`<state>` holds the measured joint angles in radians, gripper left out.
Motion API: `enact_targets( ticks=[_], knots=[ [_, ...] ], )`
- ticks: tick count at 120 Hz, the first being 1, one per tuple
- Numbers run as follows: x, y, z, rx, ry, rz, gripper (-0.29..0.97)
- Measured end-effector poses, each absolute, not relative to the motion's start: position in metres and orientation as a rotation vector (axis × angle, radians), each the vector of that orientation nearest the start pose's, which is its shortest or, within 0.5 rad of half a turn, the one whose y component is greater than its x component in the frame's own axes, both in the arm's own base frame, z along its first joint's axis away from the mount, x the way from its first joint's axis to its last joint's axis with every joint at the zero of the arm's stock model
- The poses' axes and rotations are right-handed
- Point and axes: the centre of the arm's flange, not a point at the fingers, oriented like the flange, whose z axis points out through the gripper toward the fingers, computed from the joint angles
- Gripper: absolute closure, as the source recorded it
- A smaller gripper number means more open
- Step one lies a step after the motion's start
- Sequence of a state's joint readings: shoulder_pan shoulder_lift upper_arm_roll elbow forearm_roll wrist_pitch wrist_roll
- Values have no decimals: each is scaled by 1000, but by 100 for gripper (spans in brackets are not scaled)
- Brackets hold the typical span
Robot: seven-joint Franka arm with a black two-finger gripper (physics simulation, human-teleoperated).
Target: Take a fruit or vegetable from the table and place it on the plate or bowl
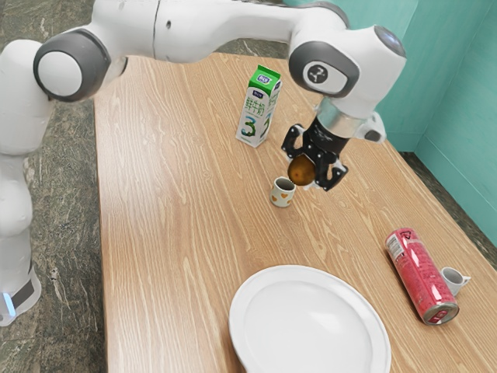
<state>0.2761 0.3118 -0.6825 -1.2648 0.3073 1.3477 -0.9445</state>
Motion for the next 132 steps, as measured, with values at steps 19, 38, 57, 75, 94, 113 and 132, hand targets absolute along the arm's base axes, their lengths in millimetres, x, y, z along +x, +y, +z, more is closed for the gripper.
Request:
enact_targets(
  ticks=[19, 38, 57, 75, 94, 113, 132],
  knots=[
    [570, -215, 606, -2869, -456, 12, 40],
    [540, -270, 612, -2865, -127, -46, 39],
    [539, -283, 600, -2866, 46, -11, 39],
    [553, -299, 574, -2907, 234, 8, 40],
    [545, -325, 570, -2886, 435, -73, 39],
    [551, -339, 532, -2925, 583, -29, 40],
    [544, -351, 505, -2979, 693, 29, 40]
  ],
)
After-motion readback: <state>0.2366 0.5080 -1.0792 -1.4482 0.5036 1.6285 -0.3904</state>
